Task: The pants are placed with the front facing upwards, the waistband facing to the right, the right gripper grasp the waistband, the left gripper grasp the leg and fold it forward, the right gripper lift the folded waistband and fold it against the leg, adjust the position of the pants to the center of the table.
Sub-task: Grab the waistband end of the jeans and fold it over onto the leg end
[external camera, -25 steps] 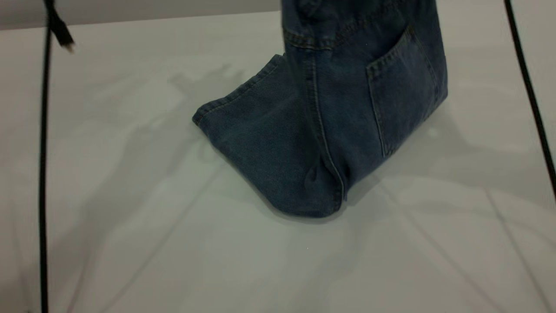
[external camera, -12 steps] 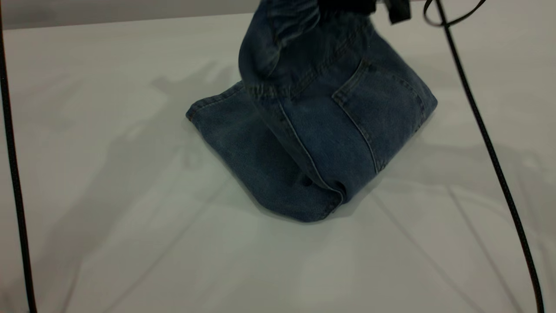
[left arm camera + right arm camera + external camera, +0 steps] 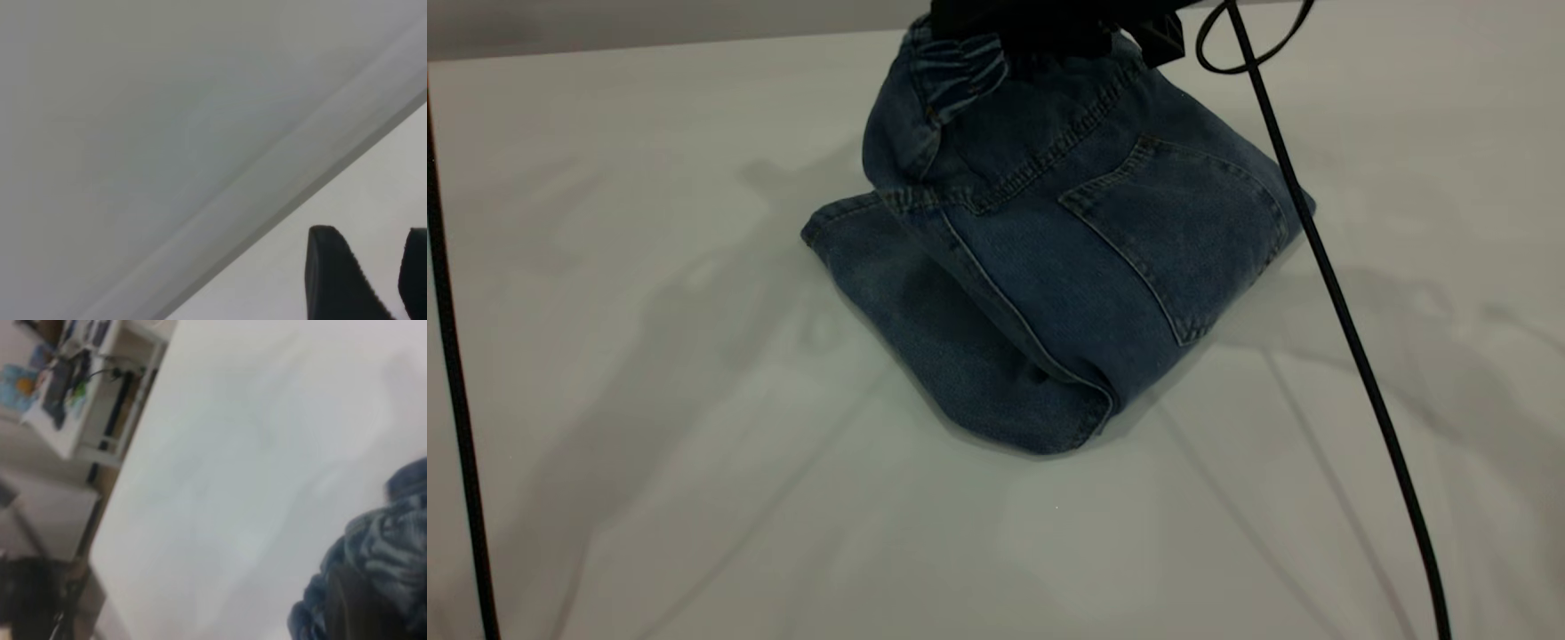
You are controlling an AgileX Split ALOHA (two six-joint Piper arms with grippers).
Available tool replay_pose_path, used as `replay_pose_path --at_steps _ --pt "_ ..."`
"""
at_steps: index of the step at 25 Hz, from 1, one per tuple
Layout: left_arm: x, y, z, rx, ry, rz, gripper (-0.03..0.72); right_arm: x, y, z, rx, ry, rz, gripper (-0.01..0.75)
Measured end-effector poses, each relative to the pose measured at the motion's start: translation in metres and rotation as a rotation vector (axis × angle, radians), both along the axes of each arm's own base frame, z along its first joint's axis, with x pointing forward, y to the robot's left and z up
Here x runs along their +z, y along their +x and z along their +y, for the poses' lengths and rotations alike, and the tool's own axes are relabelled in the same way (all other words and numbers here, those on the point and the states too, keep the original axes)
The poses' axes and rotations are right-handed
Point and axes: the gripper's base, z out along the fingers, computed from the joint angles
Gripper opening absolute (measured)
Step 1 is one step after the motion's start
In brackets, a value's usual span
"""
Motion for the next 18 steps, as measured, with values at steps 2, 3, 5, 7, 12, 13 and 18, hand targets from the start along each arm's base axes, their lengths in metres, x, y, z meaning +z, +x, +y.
replay_pose_path --at_steps 2,3,5,7,12,13,18 --pt "-0.001 0.000 0.000 0.000 0.003 0.009 0.263 -0.001 0.005 0.001 -0.006 -0.004 -0.007 0.036" --pt "-0.001 -0.001 0.000 0.000 0.003 0.017 0.263 -0.002 0.008 0.002 -0.008 -0.006 -0.010 0.039" --pt "-0.003 -0.002 0.000 0.001 0.004 0.041 0.263 -0.005 0.014 0.001 -0.028 -0.026 -0.017 0.043" --pt "-0.004 -0.002 0.000 0.009 -0.010 0.053 0.263 -0.007 0.018 0.002 -0.037 -0.034 -0.021 0.054" --pt "-0.004 -0.002 0.000 0.010 -0.011 0.057 0.263 -0.009 0.022 0.005 -0.016 -0.006 -0.020 0.151" --pt "-0.004 -0.002 0.000 0.010 -0.011 0.057 0.263 -0.010 0.022 0.005 -0.011 -0.002 -0.017 0.178" --pt "-0.004 -0.002 0.000 0.010 -0.011 0.057 0.263 -0.010 0.021 0.006 -0.002 -0.002 -0.022 0.356"
